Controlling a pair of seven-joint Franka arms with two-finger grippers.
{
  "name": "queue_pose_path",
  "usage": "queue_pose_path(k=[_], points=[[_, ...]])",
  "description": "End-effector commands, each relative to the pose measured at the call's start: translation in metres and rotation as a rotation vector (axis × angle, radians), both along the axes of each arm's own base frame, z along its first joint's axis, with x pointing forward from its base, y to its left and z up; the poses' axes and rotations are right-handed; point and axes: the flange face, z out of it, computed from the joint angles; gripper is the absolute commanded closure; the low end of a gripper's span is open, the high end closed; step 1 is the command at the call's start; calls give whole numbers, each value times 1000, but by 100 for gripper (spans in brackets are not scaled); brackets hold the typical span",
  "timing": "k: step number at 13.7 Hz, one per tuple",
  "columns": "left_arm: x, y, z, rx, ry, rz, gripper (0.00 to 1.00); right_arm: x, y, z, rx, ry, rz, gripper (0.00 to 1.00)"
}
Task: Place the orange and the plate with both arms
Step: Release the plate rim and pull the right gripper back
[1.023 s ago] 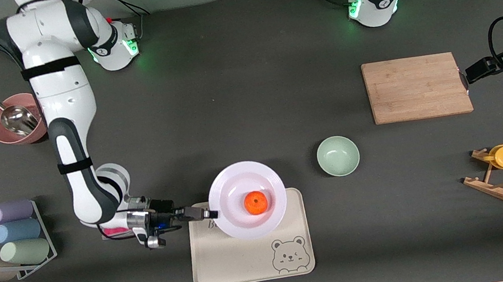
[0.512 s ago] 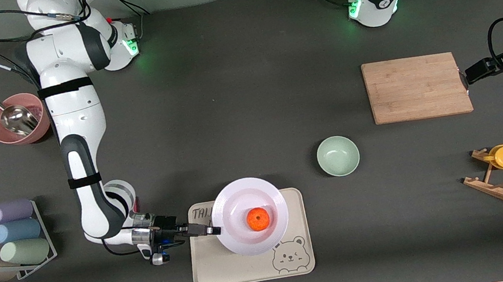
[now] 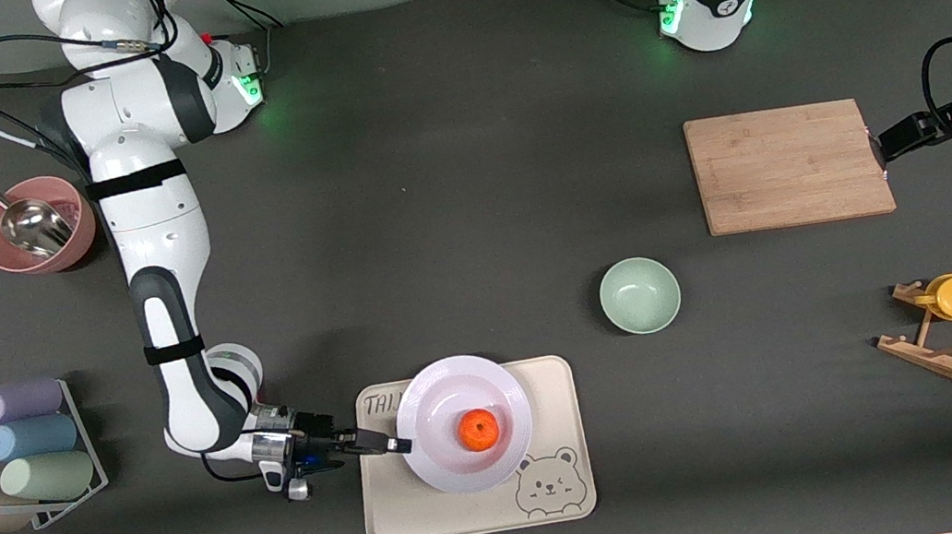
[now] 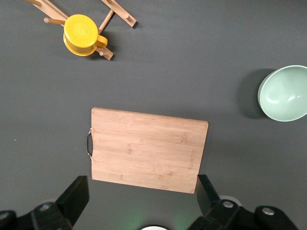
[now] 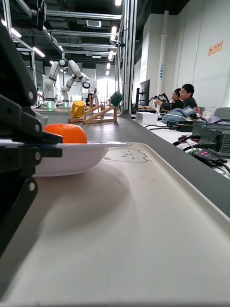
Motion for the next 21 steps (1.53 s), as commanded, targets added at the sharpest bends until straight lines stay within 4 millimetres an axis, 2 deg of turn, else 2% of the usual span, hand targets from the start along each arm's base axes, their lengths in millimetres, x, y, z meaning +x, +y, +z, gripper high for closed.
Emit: queue_pose_path(k=[1, 3, 4, 5, 8, 10, 12, 13, 15, 16, 18, 20, 21], points=[[1, 1, 1, 10, 14, -14, 0, 4, 2, -7, -16, -69, 24, 100], [2, 1, 1, 11, 14, -13, 0, 2, -2, -13, -29, -93, 33, 100], [2, 1, 0, 10, 17, -12, 0, 1, -2, -15, -35, -104, 39, 90], [2, 1, -1, 10, 19, -11, 0, 0, -2, -17, -40, -103, 41, 56], [3, 1, -3, 10, 22, -12, 0, 1, -6, -19, -55, -90, 29, 26], [2, 2, -2, 10, 26, -10, 0, 3, -9, -14, -80, -88, 48, 26], [0, 2, 0, 10, 32, -8, 0, 7, -29, -8, -143, -43, 59, 22], [2, 3, -1, 10, 31, -7, 0, 10, -39, 3, -175, -20, 72, 18], [2, -2, -4, 10, 39, -4, 0, 17, -56, 42, -252, 25, 101, 17], [2, -2, -6, 10, 44, -5, 0, 15, -63, 66, -276, 78, 130, 12], [-1, -3, -5, 8, 59, -5, 0, 12, -85, 99, -318, 171, 198, 0], [-3, -5, 0, 9, 53, -5, 0, 4, -109, 138, -421, 201, 291, 0], [-3, -7, 0, 9, 53, -6, 0, -1, -119, 165, -495, 222, 334, 0]])
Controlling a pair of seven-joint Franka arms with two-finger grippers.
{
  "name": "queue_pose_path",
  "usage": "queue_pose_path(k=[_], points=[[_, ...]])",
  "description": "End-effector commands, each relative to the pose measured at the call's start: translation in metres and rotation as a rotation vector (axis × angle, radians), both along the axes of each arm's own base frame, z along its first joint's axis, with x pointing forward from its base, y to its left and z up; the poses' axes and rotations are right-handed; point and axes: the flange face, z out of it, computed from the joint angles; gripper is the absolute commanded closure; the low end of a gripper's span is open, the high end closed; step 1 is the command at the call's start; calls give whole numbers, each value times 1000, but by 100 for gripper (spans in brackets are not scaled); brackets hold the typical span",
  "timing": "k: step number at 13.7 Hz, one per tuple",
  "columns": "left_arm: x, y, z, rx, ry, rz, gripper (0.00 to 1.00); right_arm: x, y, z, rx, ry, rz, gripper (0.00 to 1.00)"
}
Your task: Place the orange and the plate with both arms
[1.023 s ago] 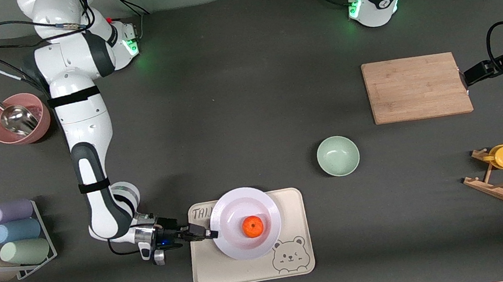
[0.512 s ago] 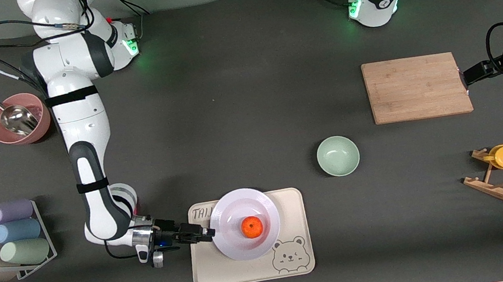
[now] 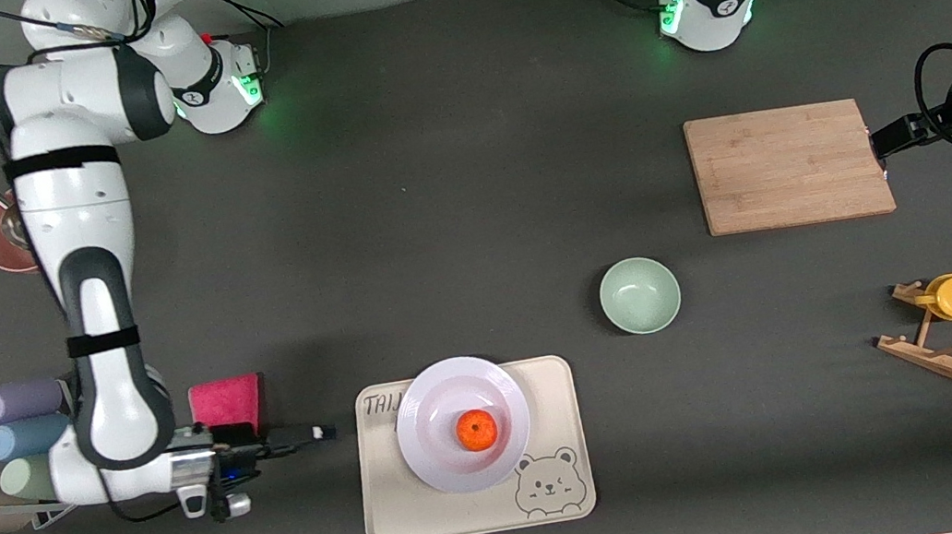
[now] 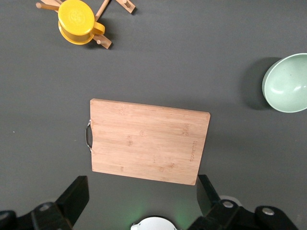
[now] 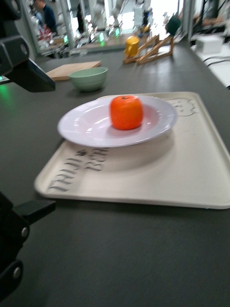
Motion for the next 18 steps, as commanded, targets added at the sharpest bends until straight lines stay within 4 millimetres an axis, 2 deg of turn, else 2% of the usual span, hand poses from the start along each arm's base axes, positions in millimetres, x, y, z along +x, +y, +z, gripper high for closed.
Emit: queue_pose_path(k=[1, 3, 5, 7, 9, 11, 15, 17, 18], points=[[-3, -3, 11, 8, 4, -2, 0, -19, -24, 82, -178, 61, 90, 0], [-2, -6, 16, -1, -2, -3, 0, -32, -54, 144, -315, 59, 136, 0], [-1, -7, 23, -1, -8, -2, 0, -52, -76, 217, -480, 33, 162, 0], [-2, -7, 23, 0, -5, -1, 0, -80, -92, 264, -579, 77, 72, 0], [-2, -7, 23, 1, -4, -2, 0, -115, -105, 290, -656, 88, 71, 0], [-3, -8, 24, -1, 6, -3, 0, -140, -109, 316, -683, 79, 34, 0], [-6, -12, 23, 1, 24, -8, 0, -160, -93, 362, -796, 39, -22, 0], [-6, -14, 23, 1, 24, -13, 0, -168, -91, 368, -807, -7, -39, 0], [-6, -19, 23, 0, 27, -20, 0, -171, -95, 361, -807, -27, -59, 0]])
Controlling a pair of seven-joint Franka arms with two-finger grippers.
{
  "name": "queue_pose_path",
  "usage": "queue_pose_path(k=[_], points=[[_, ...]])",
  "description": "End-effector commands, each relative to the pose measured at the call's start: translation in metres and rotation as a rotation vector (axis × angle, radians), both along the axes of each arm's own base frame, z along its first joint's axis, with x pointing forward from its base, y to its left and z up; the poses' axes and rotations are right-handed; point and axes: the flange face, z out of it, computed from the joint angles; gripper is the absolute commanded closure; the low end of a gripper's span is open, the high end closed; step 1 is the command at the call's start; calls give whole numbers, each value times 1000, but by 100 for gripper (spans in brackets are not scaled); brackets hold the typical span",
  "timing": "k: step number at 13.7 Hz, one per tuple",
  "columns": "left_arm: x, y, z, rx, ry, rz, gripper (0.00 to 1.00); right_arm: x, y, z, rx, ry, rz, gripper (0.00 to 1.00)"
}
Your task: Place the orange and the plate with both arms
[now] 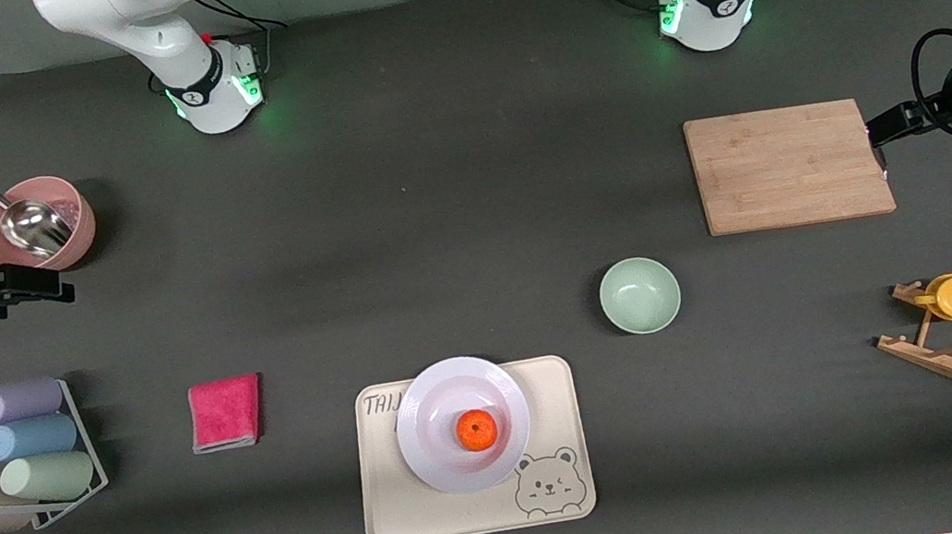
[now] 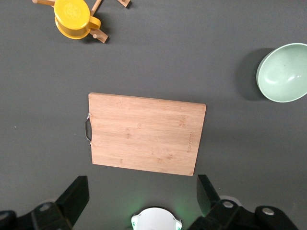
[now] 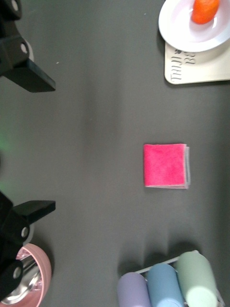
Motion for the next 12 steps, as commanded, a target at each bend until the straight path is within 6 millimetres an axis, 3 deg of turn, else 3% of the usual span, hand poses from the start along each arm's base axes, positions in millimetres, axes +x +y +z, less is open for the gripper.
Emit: queue_pose_path(k=[1, 8, 12], points=[[-2, -9, 9, 3, 4, -7, 0, -17, -8, -14, -22, -52, -35, 0], [5, 2, 31, -11, -65, 12, 0, -17, -8, 6, -73, -47, -26, 0], [5, 9, 33, -38, -70, 32, 0, -20, -10, 1, -71, -27, -26, 0]])
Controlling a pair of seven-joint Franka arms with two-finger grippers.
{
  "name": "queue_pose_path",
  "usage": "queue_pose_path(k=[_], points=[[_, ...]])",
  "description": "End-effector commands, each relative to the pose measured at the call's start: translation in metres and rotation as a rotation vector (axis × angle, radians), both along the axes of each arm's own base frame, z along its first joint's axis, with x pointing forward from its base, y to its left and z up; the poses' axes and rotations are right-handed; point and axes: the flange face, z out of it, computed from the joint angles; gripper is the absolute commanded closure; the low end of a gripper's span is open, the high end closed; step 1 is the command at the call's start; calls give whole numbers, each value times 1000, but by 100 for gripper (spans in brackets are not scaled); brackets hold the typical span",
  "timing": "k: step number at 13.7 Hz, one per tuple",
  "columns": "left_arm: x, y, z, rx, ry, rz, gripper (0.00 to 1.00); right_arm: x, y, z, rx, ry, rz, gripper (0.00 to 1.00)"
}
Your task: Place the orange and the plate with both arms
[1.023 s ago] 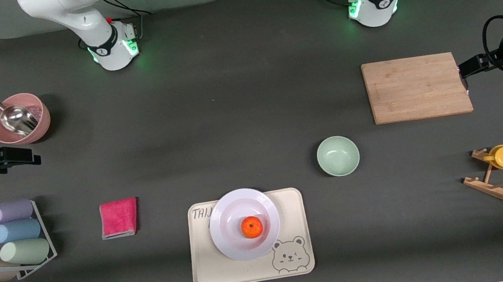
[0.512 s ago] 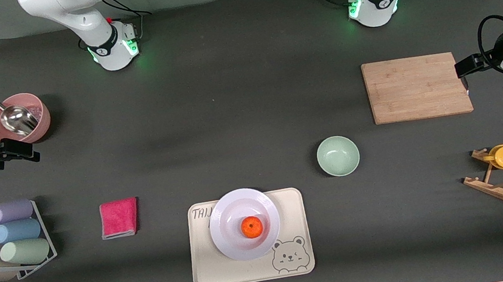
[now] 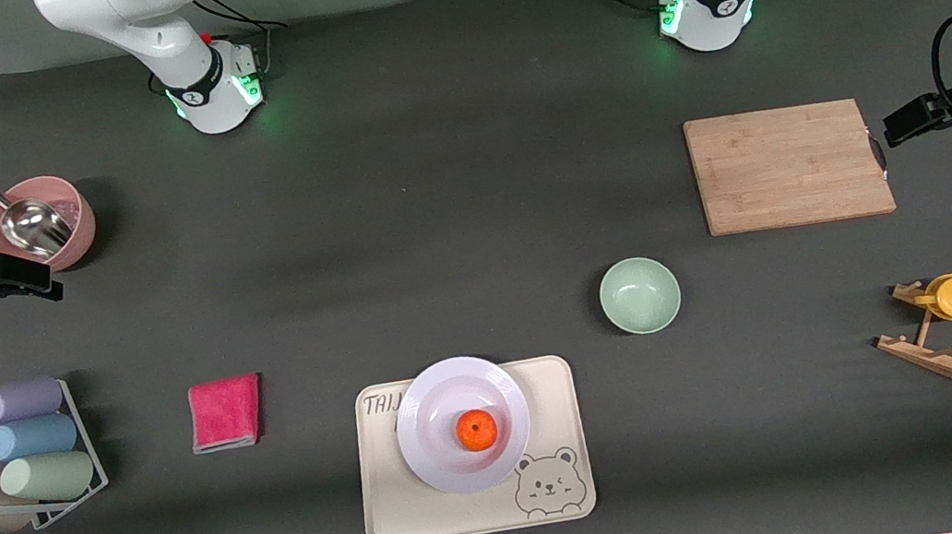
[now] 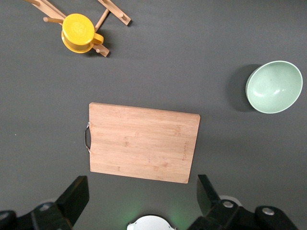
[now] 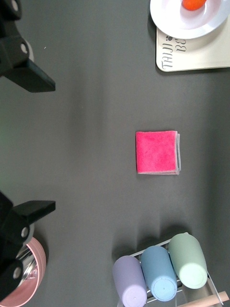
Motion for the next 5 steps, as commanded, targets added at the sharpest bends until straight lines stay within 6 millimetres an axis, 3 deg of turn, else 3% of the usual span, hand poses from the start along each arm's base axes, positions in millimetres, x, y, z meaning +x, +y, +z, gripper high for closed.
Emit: queue_pose_path(k=[1, 5], points=[[0, 2, 7, -15, -12, 12, 0, -4, 0, 3, -25, 13, -20, 0], [-1, 2, 9, -12, -10, 10, 0, -6, -1, 2, -26, 20, -23, 0]])
